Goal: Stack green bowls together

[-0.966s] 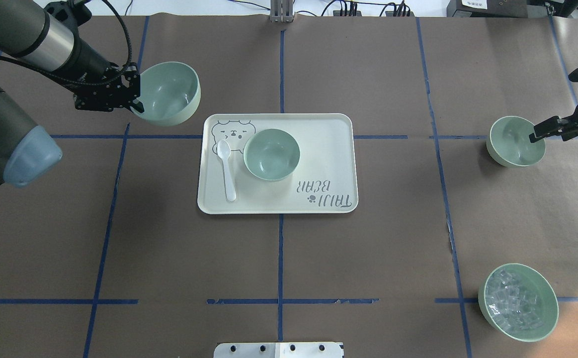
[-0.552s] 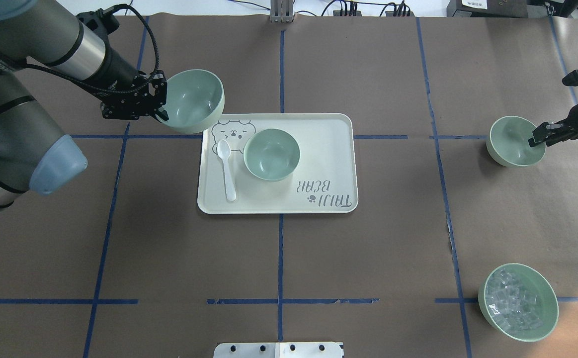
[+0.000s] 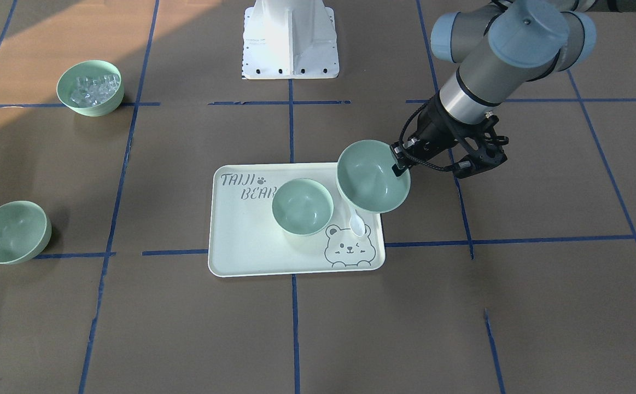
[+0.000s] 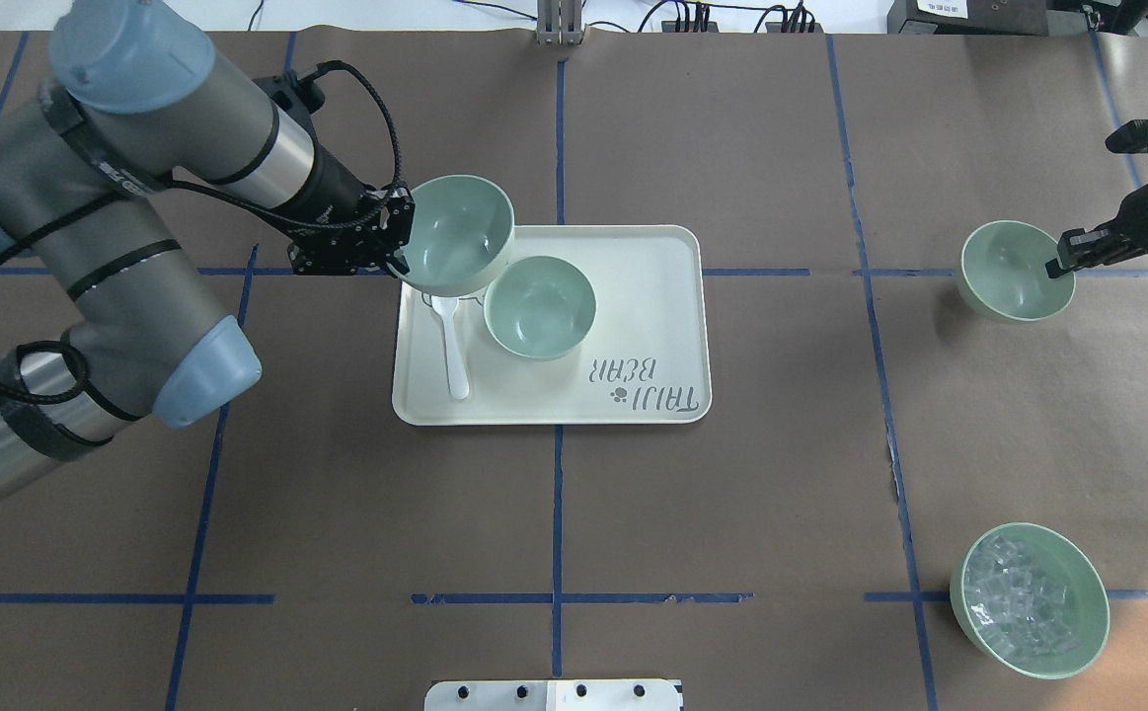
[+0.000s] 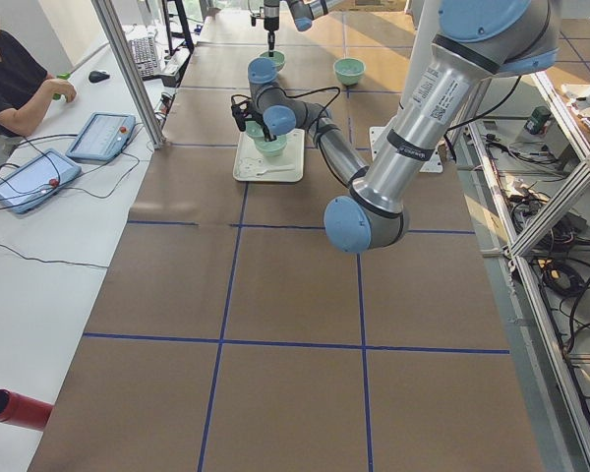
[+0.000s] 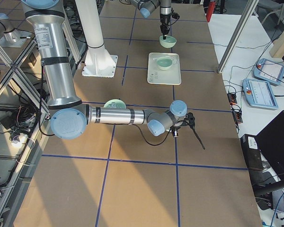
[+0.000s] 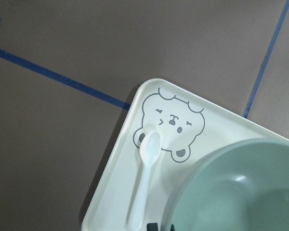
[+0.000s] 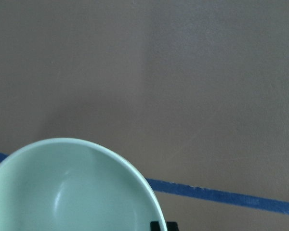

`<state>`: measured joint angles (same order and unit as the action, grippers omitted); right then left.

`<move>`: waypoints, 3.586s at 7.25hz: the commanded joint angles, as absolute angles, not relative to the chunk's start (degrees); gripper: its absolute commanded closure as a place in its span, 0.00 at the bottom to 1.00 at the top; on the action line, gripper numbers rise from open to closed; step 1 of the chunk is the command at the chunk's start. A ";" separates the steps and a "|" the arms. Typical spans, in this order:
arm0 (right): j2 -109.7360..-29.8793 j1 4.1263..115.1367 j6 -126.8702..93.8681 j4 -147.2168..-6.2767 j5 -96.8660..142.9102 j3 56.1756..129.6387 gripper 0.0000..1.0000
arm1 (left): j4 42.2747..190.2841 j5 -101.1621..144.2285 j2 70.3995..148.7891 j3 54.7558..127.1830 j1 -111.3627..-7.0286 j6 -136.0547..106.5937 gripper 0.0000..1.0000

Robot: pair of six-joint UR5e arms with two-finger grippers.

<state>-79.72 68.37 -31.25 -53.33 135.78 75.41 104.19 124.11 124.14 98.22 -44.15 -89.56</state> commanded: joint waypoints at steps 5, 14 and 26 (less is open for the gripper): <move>-75.85 72.60 -31.90 -55.46 140.98 75.41 1.00 | 113.29 116.90 128.76 87.80 -37.00 -91.49 1.00; -74.19 72.69 -32.77 -55.55 142.46 75.59 1.00 | 116.72 114.43 129.20 86.22 -38.13 -93.25 0.00; -51.35 43.80 -62.31 -71.43 123.96 88.59 1.00 | 99.23 120.15 109.44 100.03 -67.21 -36.89 0.00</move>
